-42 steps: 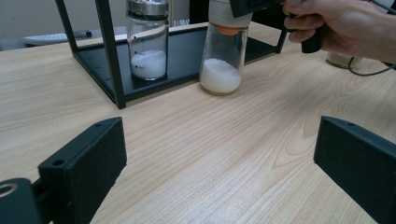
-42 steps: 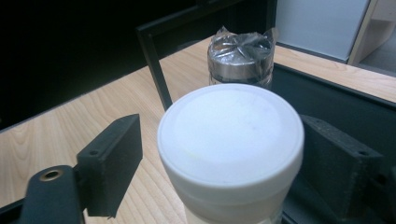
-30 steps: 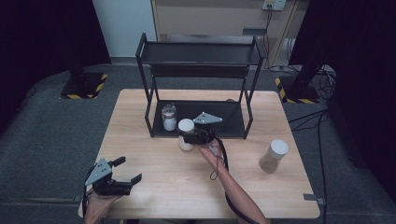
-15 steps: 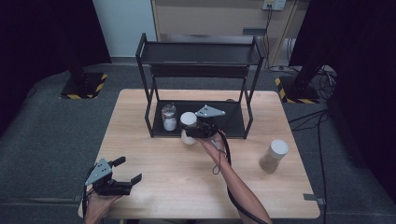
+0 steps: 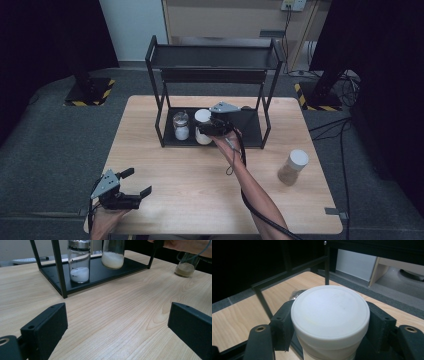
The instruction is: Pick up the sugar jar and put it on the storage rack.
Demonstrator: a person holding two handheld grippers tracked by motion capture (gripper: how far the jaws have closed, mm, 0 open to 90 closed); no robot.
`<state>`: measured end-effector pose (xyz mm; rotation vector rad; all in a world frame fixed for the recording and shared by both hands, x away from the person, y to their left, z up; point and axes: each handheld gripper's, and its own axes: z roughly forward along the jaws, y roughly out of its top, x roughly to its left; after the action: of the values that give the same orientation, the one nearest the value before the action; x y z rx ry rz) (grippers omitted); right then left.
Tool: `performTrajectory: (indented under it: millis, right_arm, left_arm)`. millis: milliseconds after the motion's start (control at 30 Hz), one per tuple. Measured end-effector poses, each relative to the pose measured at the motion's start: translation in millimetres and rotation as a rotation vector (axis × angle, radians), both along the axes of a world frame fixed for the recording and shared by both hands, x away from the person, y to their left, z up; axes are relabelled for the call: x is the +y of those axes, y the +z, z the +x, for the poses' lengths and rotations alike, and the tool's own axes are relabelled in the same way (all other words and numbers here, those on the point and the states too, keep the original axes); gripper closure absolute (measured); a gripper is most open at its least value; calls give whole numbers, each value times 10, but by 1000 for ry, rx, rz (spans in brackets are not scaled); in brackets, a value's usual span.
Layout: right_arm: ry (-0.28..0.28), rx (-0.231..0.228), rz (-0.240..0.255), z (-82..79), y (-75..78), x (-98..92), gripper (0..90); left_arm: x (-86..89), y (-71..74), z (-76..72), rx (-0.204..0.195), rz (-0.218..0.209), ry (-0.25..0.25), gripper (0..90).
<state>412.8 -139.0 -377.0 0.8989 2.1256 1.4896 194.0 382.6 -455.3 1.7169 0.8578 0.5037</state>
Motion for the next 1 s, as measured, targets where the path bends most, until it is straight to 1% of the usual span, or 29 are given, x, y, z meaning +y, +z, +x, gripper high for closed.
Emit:
performTrajectory:
  millis: [200, 500, 833, 1000]
  right_arm:
    - [-36, 4, -7, 89, 7, -2, 332]
    - [-85, 22, -6, 194, -101, 6, 332]
    - [-109, 41, -21, 255, -189, 38, 332]
    - [-113, 38, -26, 264, -207, 35, 332]
  left_arm:
    - [0, -1, 1, 0, 0, -1, 15]
    - [3, -3, 4, 0, 1, -2, 15]
    - [4, -4, 4, -1, 0, -3, 15]
    - [5, -5, 3, -2, 0, -3, 15]
